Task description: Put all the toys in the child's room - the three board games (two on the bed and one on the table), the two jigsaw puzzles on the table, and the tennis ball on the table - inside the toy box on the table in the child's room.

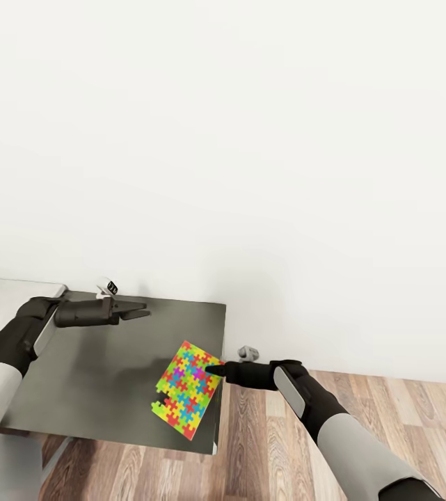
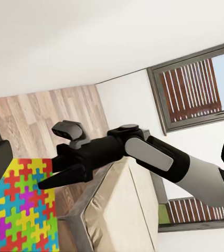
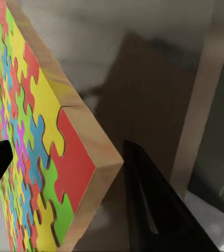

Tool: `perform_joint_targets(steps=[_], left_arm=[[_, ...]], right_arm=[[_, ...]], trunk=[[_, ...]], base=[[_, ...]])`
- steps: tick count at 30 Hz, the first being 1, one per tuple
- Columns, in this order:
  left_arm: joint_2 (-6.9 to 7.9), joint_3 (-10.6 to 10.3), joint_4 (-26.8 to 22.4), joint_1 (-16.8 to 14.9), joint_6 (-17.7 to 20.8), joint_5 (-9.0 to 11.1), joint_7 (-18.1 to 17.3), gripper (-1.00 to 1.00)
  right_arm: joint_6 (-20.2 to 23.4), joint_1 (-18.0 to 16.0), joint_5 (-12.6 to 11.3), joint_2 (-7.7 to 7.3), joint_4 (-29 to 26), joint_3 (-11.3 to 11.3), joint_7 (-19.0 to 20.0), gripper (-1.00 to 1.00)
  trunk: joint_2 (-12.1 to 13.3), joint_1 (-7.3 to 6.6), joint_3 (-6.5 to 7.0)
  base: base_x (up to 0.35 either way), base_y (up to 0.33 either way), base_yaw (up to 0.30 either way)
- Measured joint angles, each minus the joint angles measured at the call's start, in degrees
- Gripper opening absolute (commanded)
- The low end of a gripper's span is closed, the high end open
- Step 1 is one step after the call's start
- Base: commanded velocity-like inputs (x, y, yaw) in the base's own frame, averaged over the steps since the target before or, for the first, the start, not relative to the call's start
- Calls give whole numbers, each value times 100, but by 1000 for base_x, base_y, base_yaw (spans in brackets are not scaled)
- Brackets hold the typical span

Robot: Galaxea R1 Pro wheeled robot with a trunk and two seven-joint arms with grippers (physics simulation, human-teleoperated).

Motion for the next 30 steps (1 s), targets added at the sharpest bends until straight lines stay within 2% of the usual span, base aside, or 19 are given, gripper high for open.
perform_joint_targets(steps=[6, 10, 19, 26, 30], left_arm=[[0, 0, 0, 0, 7, 0, 0, 100], [0, 4, 0, 0, 21, 0, 0, 100], [9, 52, 0, 0, 98, 1, 1, 100], [19, 45, 0, -6, 118, 0, 2, 100], [30, 42, 0, -18, 133, -4, 2, 100]], right_arm=[[-134, 0, 0, -3, -11, -13, 265, -100], [-355, 0, -25, -1, -16, -36, 291, -100], [-422, 0, -82, 8, -14, -108, 262, -100], [-405, 0, -123, 11, 6, -369, 212, -100], [-381, -1, -133, 9, 25, -656, 190, -100]], trunk=[[242, -132, 108], [243, -132, 109], [243, -132, 109], [243, -132, 109], [243, -132, 109]], base=[[0, 0, 0], [0, 0, 0], [0, 0, 0], [0, 0, 0], [0, 0, 0]])
